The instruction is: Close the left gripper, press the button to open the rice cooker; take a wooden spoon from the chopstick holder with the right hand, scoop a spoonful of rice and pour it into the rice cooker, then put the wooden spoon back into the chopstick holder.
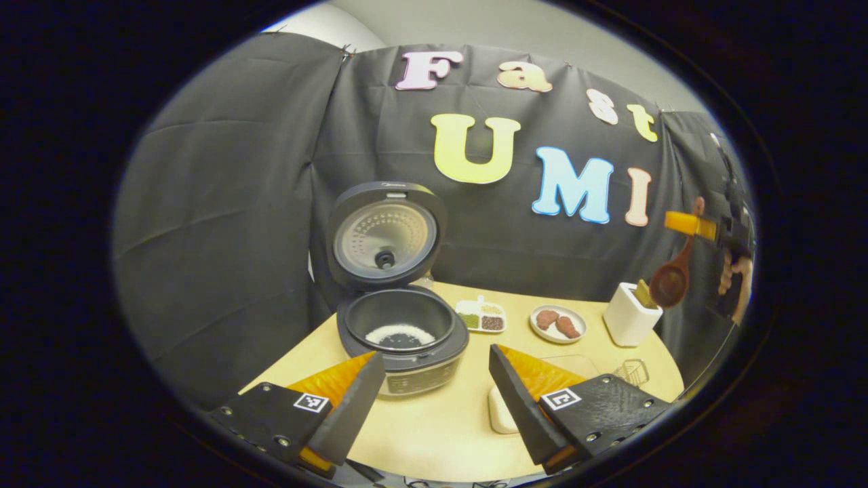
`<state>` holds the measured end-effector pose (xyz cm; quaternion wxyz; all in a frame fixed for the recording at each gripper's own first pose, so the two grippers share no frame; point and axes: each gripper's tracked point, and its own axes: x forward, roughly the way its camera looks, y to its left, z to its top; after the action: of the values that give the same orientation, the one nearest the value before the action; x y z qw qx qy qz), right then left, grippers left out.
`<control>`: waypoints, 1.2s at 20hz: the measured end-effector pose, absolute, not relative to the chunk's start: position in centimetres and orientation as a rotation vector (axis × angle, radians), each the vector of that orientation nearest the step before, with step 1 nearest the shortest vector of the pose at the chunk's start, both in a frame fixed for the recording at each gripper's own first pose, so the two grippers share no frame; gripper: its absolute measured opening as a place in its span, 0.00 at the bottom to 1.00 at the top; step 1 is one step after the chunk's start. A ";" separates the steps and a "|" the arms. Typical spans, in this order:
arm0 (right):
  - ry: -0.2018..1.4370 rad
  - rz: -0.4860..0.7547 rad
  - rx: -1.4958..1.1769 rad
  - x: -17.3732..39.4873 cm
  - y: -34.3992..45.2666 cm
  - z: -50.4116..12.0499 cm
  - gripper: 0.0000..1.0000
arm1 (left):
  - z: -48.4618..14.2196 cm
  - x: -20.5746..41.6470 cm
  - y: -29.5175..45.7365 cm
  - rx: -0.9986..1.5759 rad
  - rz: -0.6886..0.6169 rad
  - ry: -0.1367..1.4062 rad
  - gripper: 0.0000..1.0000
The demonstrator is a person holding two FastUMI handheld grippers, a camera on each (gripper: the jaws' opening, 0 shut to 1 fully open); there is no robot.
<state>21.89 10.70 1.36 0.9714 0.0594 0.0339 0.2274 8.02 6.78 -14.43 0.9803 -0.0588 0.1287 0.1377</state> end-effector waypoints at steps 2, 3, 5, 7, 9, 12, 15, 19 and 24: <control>0.132 0.407 0.190 22.8 6.9 -1.1 0.21 | -15.0 8.0 5.2 -0.119 0.286 0.272 0.99; 0.157 0.386 0.214 23.2 5.4 -2.5 0.21 | -15.2 8.0 4.4 -0.117 0.292 0.279 0.99; 0.212 0.355 0.255 24.0 2.7 -5.0 0.21 | -15.3 7.8 2.7 -0.113 0.300 0.289 0.99; 0.275 0.344 0.307 24.2 1.8 -8.0 0.21 | -15.2 7.5 1.3 -0.109 0.307 0.294 0.99; 0.345 0.335 0.365 24.3 1.7 -11.0 0.21 | -15.3 7.0 0.2 -0.090 0.318 0.305 0.99; 0.422 0.308 0.394 25.3 1.8 -15.0 0.21 | -15.0 5.8 -0.5 -0.054 0.338 0.322 0.99; 0.478 0.270 0.426 25.6 1.9 -18.8 0.21 | -15.1 4.4 -0.2 -0.052 0.363 0.340 0.97; 0.562 0.197 0.436 26.8 1.2 -23.5 0.22 | -15.4 2.8 0.7 -0.070 0.405 0.359 0.98; 0.589 0.172 0.478 26.7 1.6 -24.4 0.27 | -14.9 3.8 2.2 -0.079 0.402 0.359 0.99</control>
<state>26.65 1.59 -24.36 0.9252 0.2331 0.2873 0.0838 3.81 2.18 -14.92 0.9631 -0.0389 0.1771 0.1987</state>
